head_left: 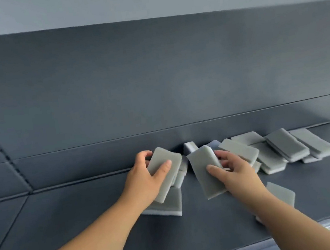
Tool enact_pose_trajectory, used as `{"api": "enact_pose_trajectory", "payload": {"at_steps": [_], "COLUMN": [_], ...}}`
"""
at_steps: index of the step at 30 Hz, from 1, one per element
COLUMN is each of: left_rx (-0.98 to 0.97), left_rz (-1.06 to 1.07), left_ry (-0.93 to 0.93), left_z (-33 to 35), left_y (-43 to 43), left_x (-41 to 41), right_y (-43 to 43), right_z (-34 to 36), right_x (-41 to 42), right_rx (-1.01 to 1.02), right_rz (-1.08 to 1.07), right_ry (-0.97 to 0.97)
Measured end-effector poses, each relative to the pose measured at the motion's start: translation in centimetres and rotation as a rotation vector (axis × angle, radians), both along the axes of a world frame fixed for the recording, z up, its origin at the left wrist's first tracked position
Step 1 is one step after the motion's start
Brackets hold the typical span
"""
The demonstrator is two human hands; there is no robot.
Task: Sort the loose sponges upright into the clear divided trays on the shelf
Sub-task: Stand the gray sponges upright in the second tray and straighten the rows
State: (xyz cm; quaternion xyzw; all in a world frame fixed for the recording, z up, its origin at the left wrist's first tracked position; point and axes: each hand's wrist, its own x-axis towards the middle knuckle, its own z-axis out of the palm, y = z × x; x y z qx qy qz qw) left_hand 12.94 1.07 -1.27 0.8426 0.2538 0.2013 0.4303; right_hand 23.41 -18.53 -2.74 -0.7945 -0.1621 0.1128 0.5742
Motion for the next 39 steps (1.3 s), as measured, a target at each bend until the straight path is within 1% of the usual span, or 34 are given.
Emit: {"api": "enact_pose_trajectory", "payload": {"at_steps": [3, 5, 12, 17, 19, 21, 24, 28, 33, 39], "left_rx": [-0.076, -0.085, -0.085, -0.07, -0.1, -0.134, -0.136, -0.149, -0.176, -0.134], "left_rz": [0.049, 0.08, 0.3, 0.47, 0.528, 0.569, 0.627, 0.706, 0.772, 0.831], "left_ry": [-0.049, -0.071, -0.051, -0.057, -0.066, -0.074, -0.055, -0.04, -0.083, -0.069], "left_z": [-0.1, -0.1, -0.8, -1.4, -1.7, -2.0, -1.9, -1.9, -2.1, -1.9], "left_y": [0.6, 1.4, 6.2, 10.7, 12.4, 14.2, 16.7, 20.1, 23.8, 29.2], "left_x": [-3.6, -6.4, -18.4, -30.7, -36.3, -41.9, -50.1, -58.9, -64.8, -65.9], "right_y": [2.2, 3.7, 10.4, 16.3, 18.8, 21.3, 25.5, 30.7, 36.5, 42.8], "right_z": [-0.4, -0.5, -1.2, -1.8, -1.9, -2.1, -2.3, -2.7, -2.6, -2.1], "right_x": [-2.3, -4.2, -12.8, -22.8, -27.1, -31.6, -38.5, -47.0, -53.2, -54.1], "right_rx": [0.136, 0.164, 0.1, 0.062, 0.052, 0.045, 0.044, 0.059, 0.043, 0.026], "right_rz": [0.114, 0.205, 0.44, 0.592, 0.635, 0.67, 0.727, 0.814, 0.894, 0.886], "right_ry": [0.106, 0.122, 0.131, 0.122, 0.12, 0.118, 0.126, 0.163, 0.15, 0.14]}}
